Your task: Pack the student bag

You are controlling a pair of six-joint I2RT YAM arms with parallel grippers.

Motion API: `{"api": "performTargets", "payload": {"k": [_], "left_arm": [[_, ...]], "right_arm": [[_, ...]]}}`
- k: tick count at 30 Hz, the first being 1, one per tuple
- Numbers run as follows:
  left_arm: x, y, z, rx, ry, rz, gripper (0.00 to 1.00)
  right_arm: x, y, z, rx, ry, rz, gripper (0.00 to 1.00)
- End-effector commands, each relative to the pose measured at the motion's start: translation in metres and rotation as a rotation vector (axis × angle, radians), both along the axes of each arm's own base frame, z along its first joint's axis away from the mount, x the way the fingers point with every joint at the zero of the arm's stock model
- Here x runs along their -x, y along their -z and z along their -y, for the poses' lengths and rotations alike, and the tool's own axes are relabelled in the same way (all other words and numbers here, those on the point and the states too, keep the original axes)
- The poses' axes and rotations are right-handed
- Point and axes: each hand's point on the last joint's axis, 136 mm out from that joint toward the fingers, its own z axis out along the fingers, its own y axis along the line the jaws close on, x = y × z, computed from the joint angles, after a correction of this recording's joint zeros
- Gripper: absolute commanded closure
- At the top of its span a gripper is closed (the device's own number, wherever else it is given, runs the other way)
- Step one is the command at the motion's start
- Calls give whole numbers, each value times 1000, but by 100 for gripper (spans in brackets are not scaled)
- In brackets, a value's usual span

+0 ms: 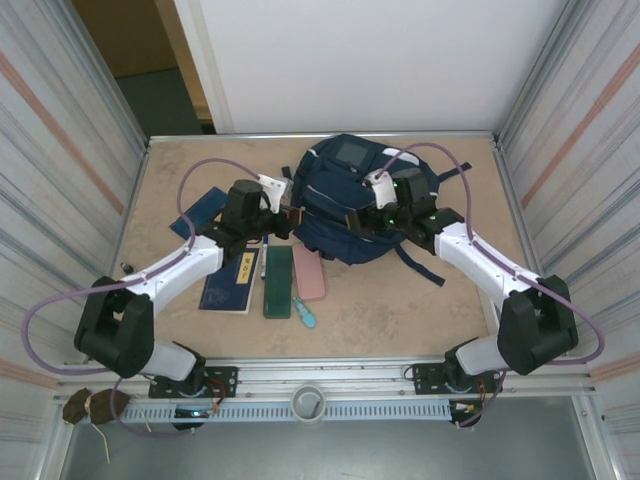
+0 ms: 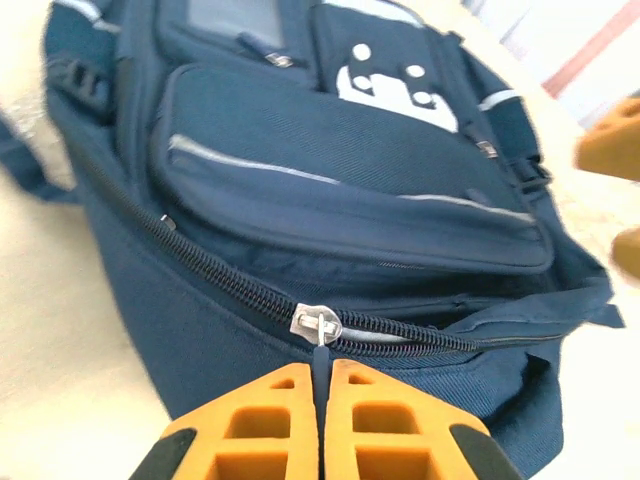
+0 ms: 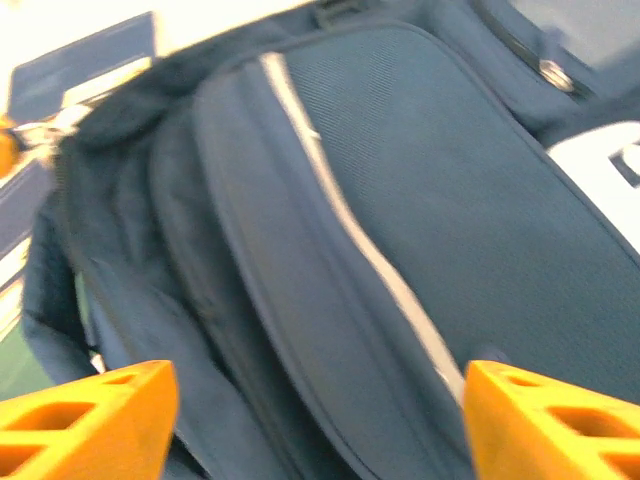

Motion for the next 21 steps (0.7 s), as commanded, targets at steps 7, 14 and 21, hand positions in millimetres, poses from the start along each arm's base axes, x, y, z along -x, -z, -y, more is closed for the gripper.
{"api": "performTargets", "payload": {"k": [7, 14, 21], "left_arm": [[10, -45, 18, 95, 81, 86, 100], [8, -38, 13, 68, 61, 93, 100], [-10, -20, -25, 15, -82, 63, 100]], "right_arm": [[2, 5, -68, -78, -289, -45, 22], [-8, 28, -60, -43, -230, -98, 80], [-24, 27, 5, -6, 21, -80, 100]]}}
